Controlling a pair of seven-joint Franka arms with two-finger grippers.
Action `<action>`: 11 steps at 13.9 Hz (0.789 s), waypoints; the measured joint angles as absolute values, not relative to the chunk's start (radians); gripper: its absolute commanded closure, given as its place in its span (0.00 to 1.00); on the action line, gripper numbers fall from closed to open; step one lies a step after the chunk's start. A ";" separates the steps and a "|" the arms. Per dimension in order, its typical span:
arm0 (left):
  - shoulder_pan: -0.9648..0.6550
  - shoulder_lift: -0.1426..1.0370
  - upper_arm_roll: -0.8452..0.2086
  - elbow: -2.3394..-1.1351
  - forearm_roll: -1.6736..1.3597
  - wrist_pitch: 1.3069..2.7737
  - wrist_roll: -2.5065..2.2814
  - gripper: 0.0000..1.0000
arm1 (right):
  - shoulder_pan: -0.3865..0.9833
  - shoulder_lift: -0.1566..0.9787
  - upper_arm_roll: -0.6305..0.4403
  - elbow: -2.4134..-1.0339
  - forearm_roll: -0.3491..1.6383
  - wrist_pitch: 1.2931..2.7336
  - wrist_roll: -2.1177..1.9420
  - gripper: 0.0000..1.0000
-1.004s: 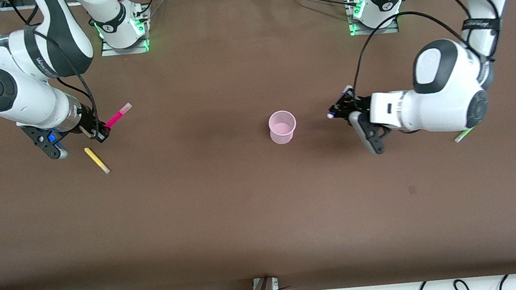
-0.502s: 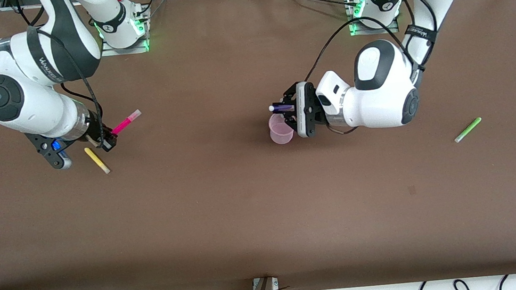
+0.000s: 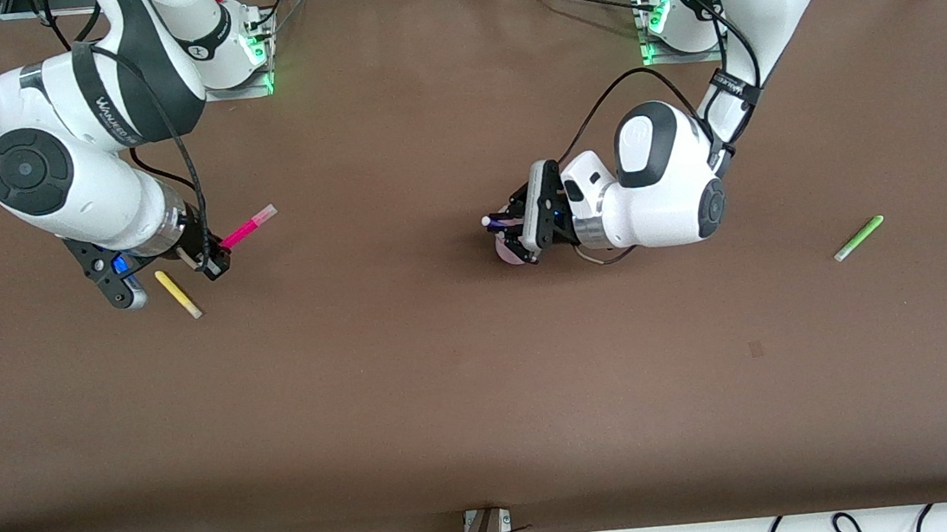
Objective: Organize pens into pink holder with both arms
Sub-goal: 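Lift both markers and carry them toward the pink cup with both grippers, then lower the blue marker into the pink cup and open the left gripper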
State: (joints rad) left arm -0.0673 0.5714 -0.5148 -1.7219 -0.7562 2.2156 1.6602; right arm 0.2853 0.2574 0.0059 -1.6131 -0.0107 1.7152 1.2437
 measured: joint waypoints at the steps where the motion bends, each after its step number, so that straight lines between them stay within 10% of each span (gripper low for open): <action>1: -0.074 0.572 -0.515 -1.737 -0.756 2.230 1.665 1.00 | 0.290 0.262 0.006 -1.605 -0.016 1.715 1.249 1.00; 5: -0.085 0.572 -0.519 -1.791 -0.756 2.258 1.687 0.97 | 0.291 0.269 0.005 -1.594 -0.019 1.710 1.252 1.00; 6: -0.085 0.571 -0.522 -1.795 -0.756 2.259 1.689 0.01 | 0.291 0.269 0.005 -1.594 -0.020 1.710 1.252 1.00; 11: -0.085 0.550 -0.534 -1.800 -0.756 2.252 1.711 0.00 | 0.291 0.269 0.005 -1.587 -0.020 1.709 1.253 1.00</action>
